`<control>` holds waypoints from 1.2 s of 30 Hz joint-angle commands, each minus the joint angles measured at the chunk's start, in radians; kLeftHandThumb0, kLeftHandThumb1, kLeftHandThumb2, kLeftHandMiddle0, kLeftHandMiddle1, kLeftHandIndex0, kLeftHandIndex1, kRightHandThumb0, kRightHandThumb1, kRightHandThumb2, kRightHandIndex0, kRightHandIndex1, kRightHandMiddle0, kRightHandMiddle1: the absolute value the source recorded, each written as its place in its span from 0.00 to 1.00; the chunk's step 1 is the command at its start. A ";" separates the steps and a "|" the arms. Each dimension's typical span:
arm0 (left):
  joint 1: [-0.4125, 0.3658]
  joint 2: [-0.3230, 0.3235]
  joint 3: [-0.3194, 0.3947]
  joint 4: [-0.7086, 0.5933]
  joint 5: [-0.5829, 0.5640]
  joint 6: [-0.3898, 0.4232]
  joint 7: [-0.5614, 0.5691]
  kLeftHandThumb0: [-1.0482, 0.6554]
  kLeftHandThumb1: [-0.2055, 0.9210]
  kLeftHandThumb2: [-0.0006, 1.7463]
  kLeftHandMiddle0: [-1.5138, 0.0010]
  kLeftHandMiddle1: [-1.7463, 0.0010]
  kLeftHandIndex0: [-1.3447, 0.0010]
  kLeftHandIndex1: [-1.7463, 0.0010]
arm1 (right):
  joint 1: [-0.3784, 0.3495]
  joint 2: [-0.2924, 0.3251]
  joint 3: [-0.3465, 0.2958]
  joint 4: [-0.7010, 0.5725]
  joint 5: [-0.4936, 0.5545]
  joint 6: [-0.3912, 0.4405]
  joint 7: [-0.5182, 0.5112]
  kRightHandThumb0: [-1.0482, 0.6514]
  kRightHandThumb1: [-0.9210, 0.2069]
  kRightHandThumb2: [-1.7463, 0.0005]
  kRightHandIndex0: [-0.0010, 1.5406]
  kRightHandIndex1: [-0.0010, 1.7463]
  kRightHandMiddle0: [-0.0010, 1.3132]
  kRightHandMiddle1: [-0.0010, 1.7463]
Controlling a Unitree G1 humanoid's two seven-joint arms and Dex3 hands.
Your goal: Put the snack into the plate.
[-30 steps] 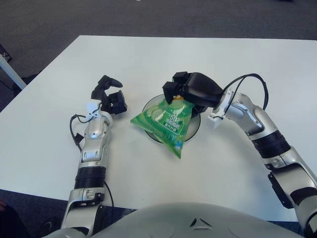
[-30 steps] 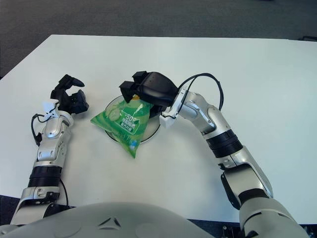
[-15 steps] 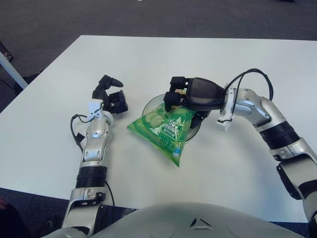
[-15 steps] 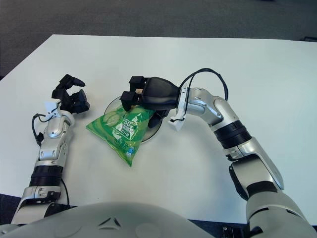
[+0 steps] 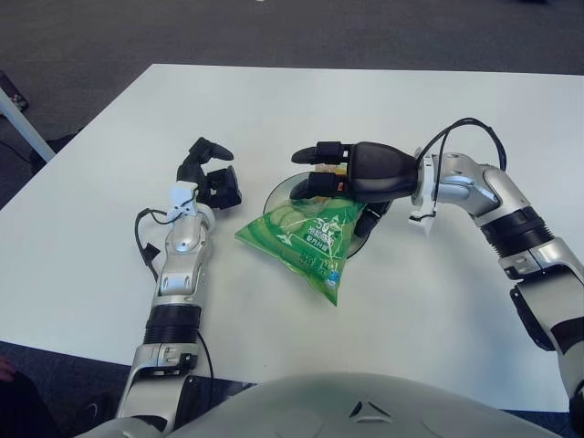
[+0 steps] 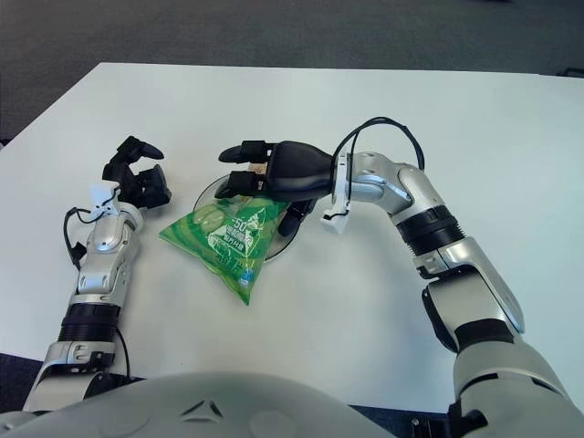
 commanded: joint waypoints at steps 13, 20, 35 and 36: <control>0.089 -0.064 -0.020 0.102 0.008 -0.025 0.011 0.31 0.38 0.82 0.12 0.00 0.49 0.00 | -0.115 -0.034 0.018 0.118 0.063 -0.091 0.054 0.10 0.18 0.69 0.00 0.00 0.00 0.03; 0.089 -0.066 -0.012 0.104 -0.009 -0.006 0.004 0.31 0.38 0.83 0.12 0.00 0.48 0.00 | -0.150 -0.064 0.028 0.137 0.180 -0.071 0.134 0.09 0.22 0.71 0.00 0.00 0.00 0.10; 0.089 -0.063 -0.004 0.122 -0.062 -0.049 -0.046 0.33 0.45 0.77 0.13 0.00 0.53 0.00 | -0.184 -0.118 0.025 0.152 0.393 -0.015 0.323 0.10 0.25 0.66 0.00 0.00 0.00 0.07; 0.088 -0.063 -0.003 0.126 -0.063 -0.053 -0.050 0.33 0.45 0.77 0.13 0.00 0.53 0.00 | -0.183 -0.126 0.017 0.153 0.405 -0.010 0.331 0.10 0.25 0.66 0.00 0.00 0.00 0.06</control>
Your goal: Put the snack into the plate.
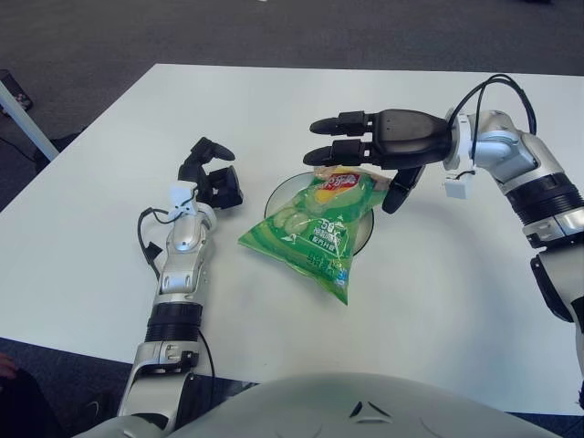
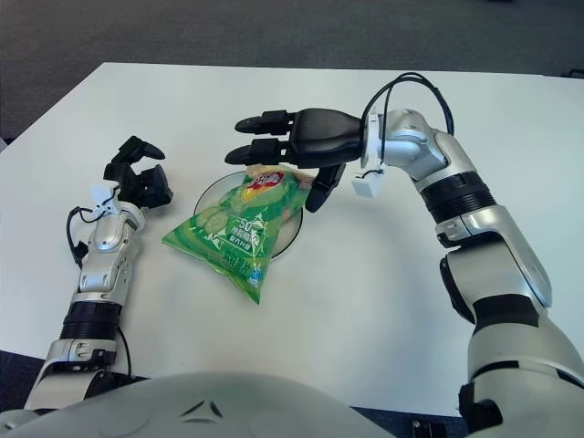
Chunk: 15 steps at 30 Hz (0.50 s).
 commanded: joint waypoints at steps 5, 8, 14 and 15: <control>0.095 -0.055 -0.004 0.107 -0.010 -0.027 -0.024 0.33 0.46 0.76 0.13 0.00 0.54 0.00 | -0.023 -0.031 -0.035 0.011 0.066 0.031 0.061 0.08 0.20 0.66 0.00 0.00 0.00 0.04; 0.092 -0.051 -0.002 0.117 -0.007 -0.038 -0.029 0.33 0.47 0.76 0.13 0.00 0.54 0.00 | -0.012 -0.039 -0.058 0.014 0.077 0.055 0.070 0.07 0.18 0.67 0.00 0.00 0.00 0.03; 0.090 -0.049 -0.002 0.126 0.004 -0.053 -0.028 0.33 0.47 0.75 0.12 0.00 0.55 0.00 | 0.005 -0.068 -0.096 0.007 0.105 0.106 0.101 0.08 0.16 0.67 0.00 0.00 0.00 0.06; 0.090 -0.048 -0.002 0.127 0.005 -0.054 -0.027 0.33 0.47 0.75 0.12 0.00 0.55 0.00 | 0.008 -0.073 -0.100 0.005 0.112 0.120 0.109 0.08 0.16 0.67 0.00 0.00 0.00 0.08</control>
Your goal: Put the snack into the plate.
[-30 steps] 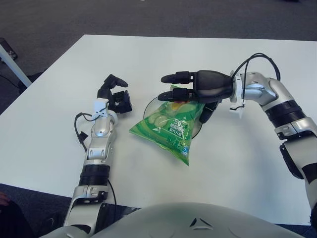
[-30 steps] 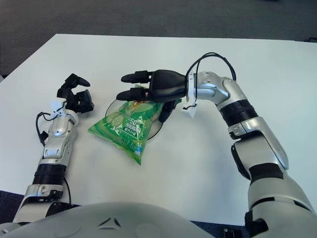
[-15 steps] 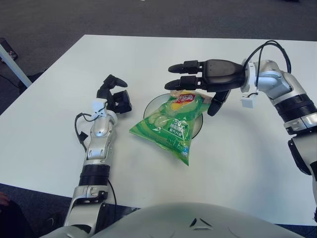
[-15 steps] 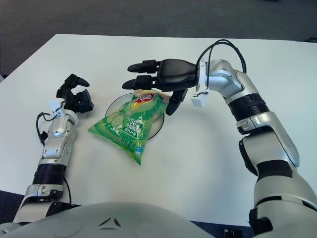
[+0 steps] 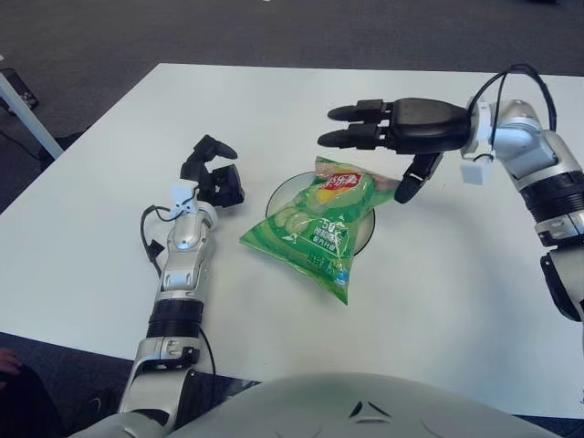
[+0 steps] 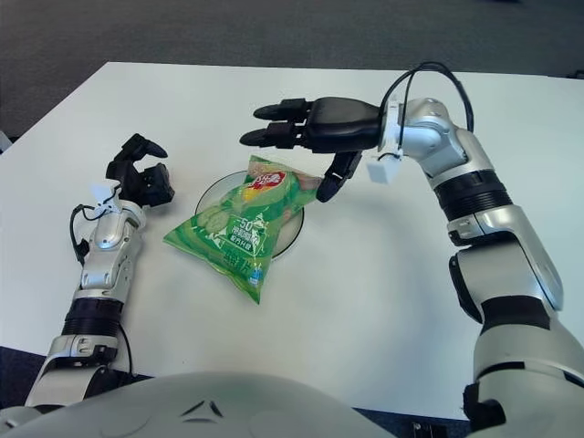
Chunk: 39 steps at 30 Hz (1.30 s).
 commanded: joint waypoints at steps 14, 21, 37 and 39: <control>0.109 -0.058 0.004 0.081 0.004 -0.003 0.011 0.33 0.47 0.75 0.12 0.00 0.55 0.00 | 0.114 -0.056 -0.182 0.001 0.031 0.256 -0.029 0.03 0.08 0.71 0.02 0.01 0.00 0.05; 0.113 -0.054 0.004 0.073 0.010 0.001 0.012 0.33 0.46 0.76 0.11 0.00 0.54 0.00 | 0.192 0.108 -0.263 0.054 0.206 0.422 -0.072 0.04 0.09 0.76 0.09 0.05 0.00 0.27; 0.118 -0.048 0.004 0.046 0.020 0.015 0.020 0.32 0.43 0.78 0.10 0.00 0.52 0.00 | 0.340 0.416 -0.455 0.017 0.404 0.716 -0.288 0.44 0.37 0.39 0.21 0.75 0.02 0.83; 0.120 -0.048 0.002 0.043 0.023 0.012 0.021 0.32 0.43 0.78 0.10 0.00 0.52 0.00 | 0.343 0.437 -0.470 0.012 0.400 0.732 -0.325 0.54 0.26 0.48 0.25 0.85 0.06 0.93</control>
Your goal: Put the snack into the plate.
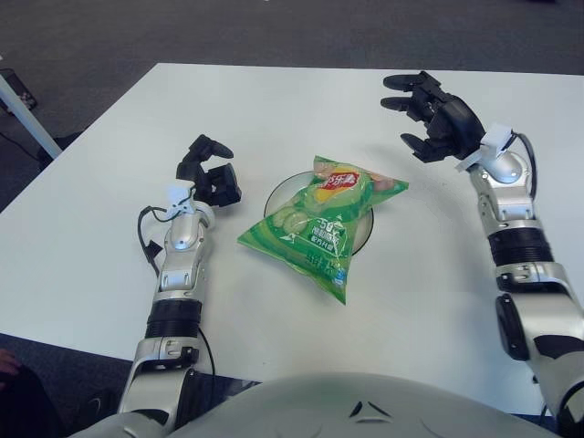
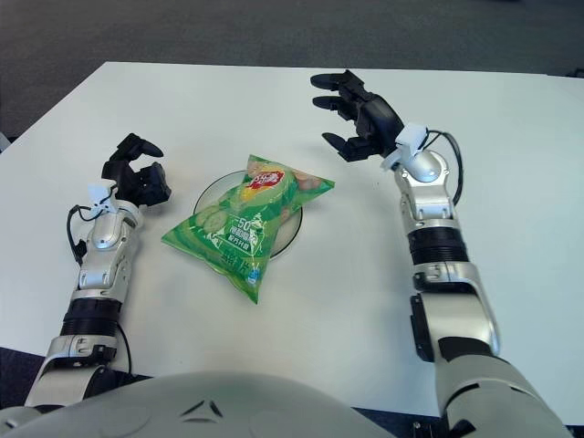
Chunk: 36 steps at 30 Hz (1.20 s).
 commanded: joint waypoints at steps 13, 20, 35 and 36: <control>0.120 -0.060 -0.015 0.018 0.042 0.014 0.047 0.32 0.40 0.80 0.10 0.00 0.50 0.00 | 0.129 0.251 -0.129 0.037 0.050 -0.047 -0.249 0.61 0.43 0.36 0.40 0.87 0.26 1.00; 0.120 -0.050 -0.014 0.018 0.032 0.023 0.032 0.31 0.39 0.81 0.10 0.00 0.49 0.00 | 0.151 0.342 -0.159 -0.017 0.041 0.000 -0.400 0.62 0.63 0.19 0.48 0.92 0.36 1.00; 0.132 -0.041 0.001 -0.011 -0.016 0.034 -0.017 0.32 0.41 0.80 0.10 0.00 0.51 0.00 | 0.370 0.441 -0.087 -0.410 -0.083 0.322 -0.667 0.61 0.75 0.08 0.52 1.00 0.42 1.00; 0.133 -0.040 0.001 -0.012 -0.018 0.033 -0.020 0.32 0.41 0.80 0.10 0.00 0.51 0.00 | 0.383 0.441 -0.082 -0.428 -0.085 0.334 -0.664 0.61 0.76 0.07 0.53 1.00 0.43 1.00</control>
